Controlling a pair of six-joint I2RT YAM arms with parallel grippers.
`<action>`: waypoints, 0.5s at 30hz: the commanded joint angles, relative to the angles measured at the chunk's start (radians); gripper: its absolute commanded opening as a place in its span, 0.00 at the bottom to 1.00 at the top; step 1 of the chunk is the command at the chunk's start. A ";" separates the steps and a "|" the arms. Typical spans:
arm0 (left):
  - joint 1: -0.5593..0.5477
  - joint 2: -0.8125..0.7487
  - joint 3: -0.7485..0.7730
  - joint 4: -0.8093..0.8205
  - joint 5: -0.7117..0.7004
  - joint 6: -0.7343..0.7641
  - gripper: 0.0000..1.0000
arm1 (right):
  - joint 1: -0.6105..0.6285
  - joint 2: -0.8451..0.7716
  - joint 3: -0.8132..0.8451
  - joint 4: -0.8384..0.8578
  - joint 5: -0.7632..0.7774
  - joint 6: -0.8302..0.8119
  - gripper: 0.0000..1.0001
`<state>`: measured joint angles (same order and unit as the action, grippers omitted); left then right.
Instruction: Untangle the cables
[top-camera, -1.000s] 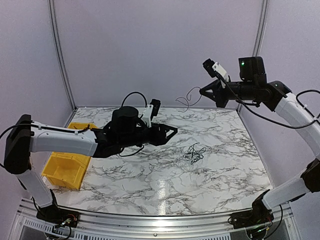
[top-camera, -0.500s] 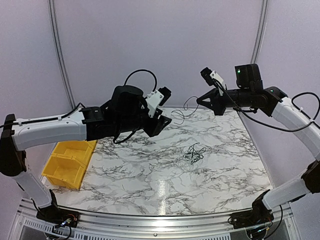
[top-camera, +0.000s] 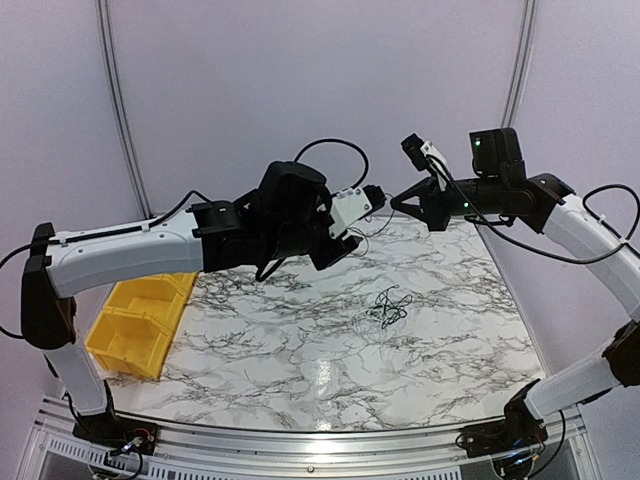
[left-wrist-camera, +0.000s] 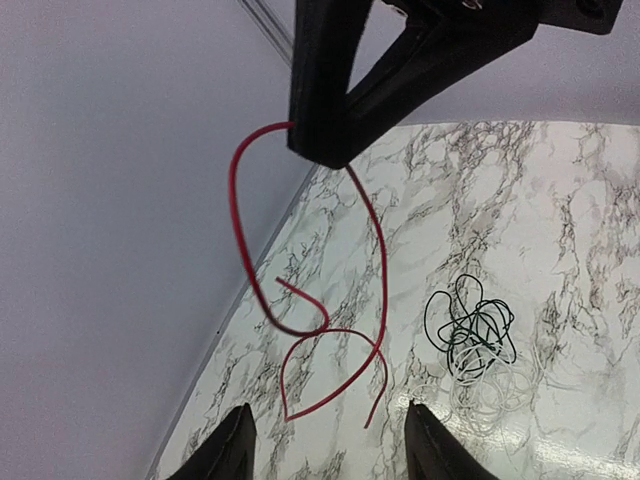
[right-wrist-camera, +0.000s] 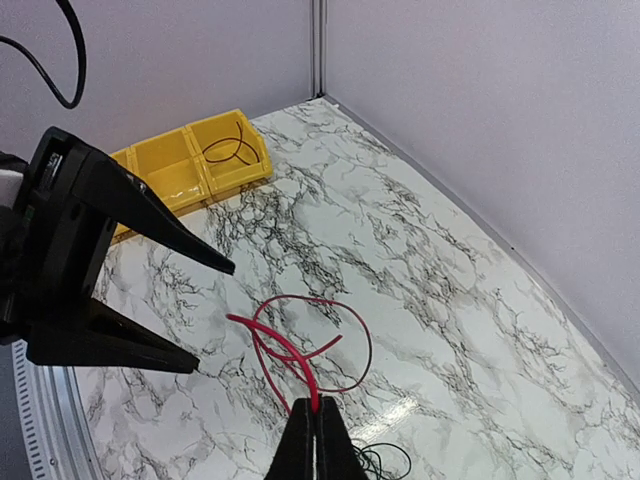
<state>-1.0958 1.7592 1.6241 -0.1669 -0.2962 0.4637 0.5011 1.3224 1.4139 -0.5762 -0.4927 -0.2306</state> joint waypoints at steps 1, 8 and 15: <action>-0.016 0.064 0.079 -0.073 0.026 0.061 0.53 | 0.004 -0.017 0.000 0.027 -0.033 0.031 0.00; -0.018 0.139 0.129 -0.080 0.020 0.080 0.50 | 0.002 -0.024 -0.009 0.024 -0.048 0.034 0.00; -0.019 0.173 0.147 -0.081 -0.002 0.095 0.26 | 0.004 -0.043 -0.024 0.023 -0.040 0.034 0.00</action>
<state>-1.1084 1.9175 1.7355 -0.2241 -0.2821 0.5426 0.5011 1.3148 1.3914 -0.5758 -0.5262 -0.2089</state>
